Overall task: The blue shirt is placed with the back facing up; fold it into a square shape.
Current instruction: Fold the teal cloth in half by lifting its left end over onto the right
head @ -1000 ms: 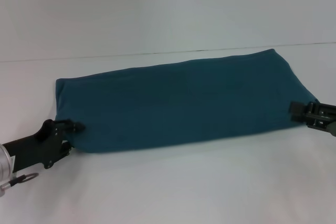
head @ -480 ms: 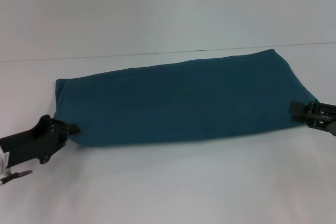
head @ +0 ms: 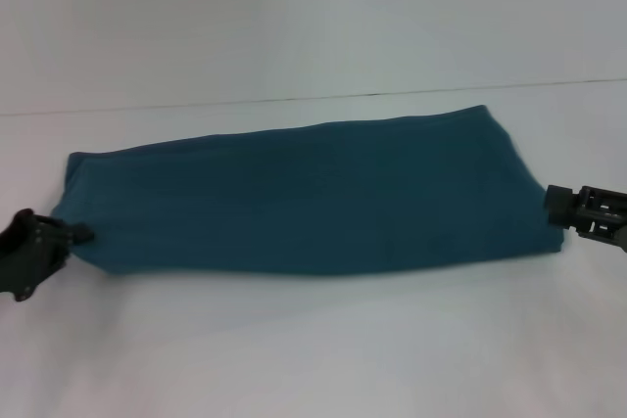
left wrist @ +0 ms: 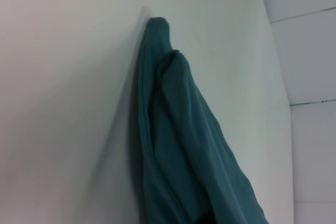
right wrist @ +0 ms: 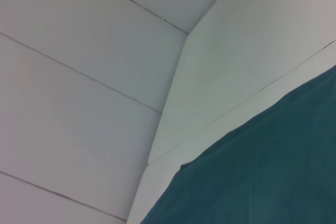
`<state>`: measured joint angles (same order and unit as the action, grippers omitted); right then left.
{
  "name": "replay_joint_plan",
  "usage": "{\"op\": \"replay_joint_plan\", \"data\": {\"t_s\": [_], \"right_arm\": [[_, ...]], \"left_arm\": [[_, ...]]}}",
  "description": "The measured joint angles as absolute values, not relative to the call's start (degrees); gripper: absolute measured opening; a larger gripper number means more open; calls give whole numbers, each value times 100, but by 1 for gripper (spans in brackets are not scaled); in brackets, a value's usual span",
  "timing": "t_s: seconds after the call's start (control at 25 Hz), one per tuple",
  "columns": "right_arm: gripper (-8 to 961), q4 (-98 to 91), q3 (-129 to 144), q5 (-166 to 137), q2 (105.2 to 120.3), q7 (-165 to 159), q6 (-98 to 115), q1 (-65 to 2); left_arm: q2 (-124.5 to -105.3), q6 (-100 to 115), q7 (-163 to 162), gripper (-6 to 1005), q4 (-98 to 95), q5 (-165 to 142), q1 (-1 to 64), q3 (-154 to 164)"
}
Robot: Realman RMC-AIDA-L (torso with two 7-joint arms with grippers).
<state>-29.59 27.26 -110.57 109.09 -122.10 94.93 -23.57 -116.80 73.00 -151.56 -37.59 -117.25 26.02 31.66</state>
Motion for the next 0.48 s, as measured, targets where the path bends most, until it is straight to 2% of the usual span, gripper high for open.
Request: {"op": "replay_joint_plan", "data": {"t_s": [0.48], "right_arm": [[590, -2883, 2649, -11040, 10945, -12309, 9483, -2347]], "left_arm": [[-11509, 7551, -15135, 41, -4131, -12297, 2350, 2453]]}}
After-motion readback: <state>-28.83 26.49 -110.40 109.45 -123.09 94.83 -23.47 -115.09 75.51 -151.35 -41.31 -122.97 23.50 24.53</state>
